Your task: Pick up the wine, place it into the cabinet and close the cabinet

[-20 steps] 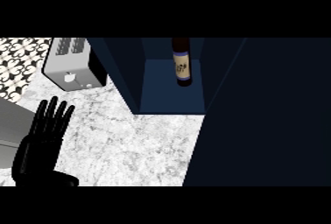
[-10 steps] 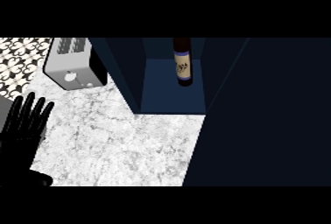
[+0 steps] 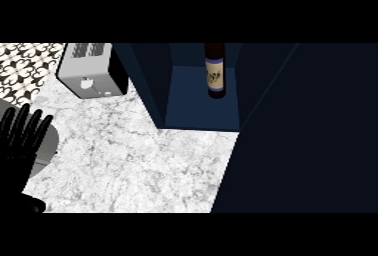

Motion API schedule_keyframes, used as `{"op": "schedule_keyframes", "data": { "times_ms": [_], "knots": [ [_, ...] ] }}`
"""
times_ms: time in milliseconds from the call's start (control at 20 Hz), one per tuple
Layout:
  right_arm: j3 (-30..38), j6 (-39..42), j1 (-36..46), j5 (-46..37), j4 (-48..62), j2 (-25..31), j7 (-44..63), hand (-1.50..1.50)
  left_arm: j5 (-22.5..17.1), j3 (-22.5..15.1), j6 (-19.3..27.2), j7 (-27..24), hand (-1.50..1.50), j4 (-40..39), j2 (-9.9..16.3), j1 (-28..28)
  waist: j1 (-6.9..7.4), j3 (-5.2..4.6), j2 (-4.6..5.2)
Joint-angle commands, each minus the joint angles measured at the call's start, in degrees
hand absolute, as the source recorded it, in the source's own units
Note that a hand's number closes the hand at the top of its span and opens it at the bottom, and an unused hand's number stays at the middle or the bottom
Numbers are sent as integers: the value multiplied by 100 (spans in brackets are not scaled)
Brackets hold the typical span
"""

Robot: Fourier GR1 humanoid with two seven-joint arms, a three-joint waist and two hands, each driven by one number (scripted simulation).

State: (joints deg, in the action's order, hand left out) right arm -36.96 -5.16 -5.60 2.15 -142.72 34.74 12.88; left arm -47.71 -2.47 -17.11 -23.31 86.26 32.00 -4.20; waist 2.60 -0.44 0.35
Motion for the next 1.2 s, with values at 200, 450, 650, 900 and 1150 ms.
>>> {"op": "schedule_keyframes", "data": {
  "times_ms": [200,450,650,900,1150],
  "knots": [
    [-738,-328,1482,554,452,-1606,1121,150,-273,223,-312,204,-150,-188,242,154,154,-6,12],
    [-500,-654,3261,272,1602,-2837,2070,150,-200,232,-510,125,-150,-268,231,33,93,2,-17],
    [-177,-1163,4739,377,2679,-3432,2498,150,-208,338,-513,152,-150,-333,214,2,-18,22,-31],
    [201,-1881,6199,1007,4018,-3461,2302,150,-302,535,-580,304,-150,-379,303,-5,-31,34,-31],
    [408,-2152,6753,1698,5228,-3470,1572,150,-154,653,-874,154,-150,-773,177,84,-83,35,-18]
  ]
}}
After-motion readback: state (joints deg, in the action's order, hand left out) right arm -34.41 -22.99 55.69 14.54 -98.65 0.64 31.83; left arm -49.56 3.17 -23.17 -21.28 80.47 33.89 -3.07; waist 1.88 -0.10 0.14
